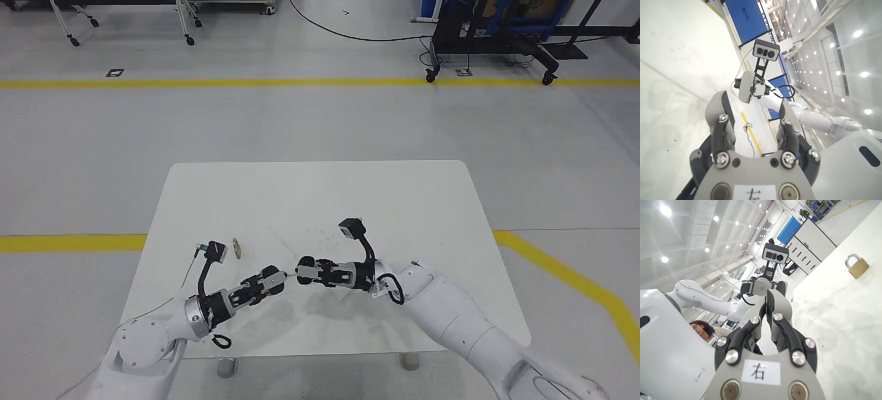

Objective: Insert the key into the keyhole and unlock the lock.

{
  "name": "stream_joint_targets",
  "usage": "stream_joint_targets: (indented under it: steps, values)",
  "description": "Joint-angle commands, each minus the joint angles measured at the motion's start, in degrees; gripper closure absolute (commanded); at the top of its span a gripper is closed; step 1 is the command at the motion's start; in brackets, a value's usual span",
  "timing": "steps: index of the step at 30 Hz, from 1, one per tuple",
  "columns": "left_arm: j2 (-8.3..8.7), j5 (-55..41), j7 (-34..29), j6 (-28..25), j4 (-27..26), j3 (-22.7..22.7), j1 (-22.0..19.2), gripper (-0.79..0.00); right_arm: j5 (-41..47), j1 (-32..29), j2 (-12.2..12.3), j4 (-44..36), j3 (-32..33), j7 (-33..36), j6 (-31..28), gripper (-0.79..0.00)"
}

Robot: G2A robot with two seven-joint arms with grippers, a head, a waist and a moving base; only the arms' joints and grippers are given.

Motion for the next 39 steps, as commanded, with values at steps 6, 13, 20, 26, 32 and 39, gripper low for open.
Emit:
stream_joint_targets:
  steps: [6, 13, 20, 26, 32, 39]
  values:
    - [0.24, 3.15, 2.84, -0.34, -1.16, 0.62, 0.91, -0.108, 3.2, 2.57, 0.09, 0.91, -5.01, -0.45, -0.46, 0.0]
    - [0.58, 4.12, 3.54, 0.42, -1.46, 0.81, 1.1, 0.0, 5.78, 4.37, 0.73, 0.99, -8.58, -0.5, -0.51, 0.0]
    - [0.93, 5.04, 3.63, 0.43, -1.5, 1.02, 0.92, 0.0, 8.77, 5.8, 1.58, 0.87, -11.66, -0.45, -0.46, 0.0]
    - [1.21, 6.75, 4.67, -0.4, -1.61, 1.04, 0.88, 0.0, 10.93, 6.49, 2.35, 0.45, -12.79, -0.5, -0.51, -0.197]
    - [1.44, 7.76, 5.94, -1.17, -1.63, 1.18, 0.96, 0.0, 11.95, 6.5, 3.13, -0.15, -13.27, -0.5, -0.51, -0.228]
    - [1.71, 7.51, 6.59, -1.65, -1.41, 1.2, 0.87, 0.0, 12.64, 6.51, 3.74, -0.55, -14.27, -0.5, -0.51, -0.231]
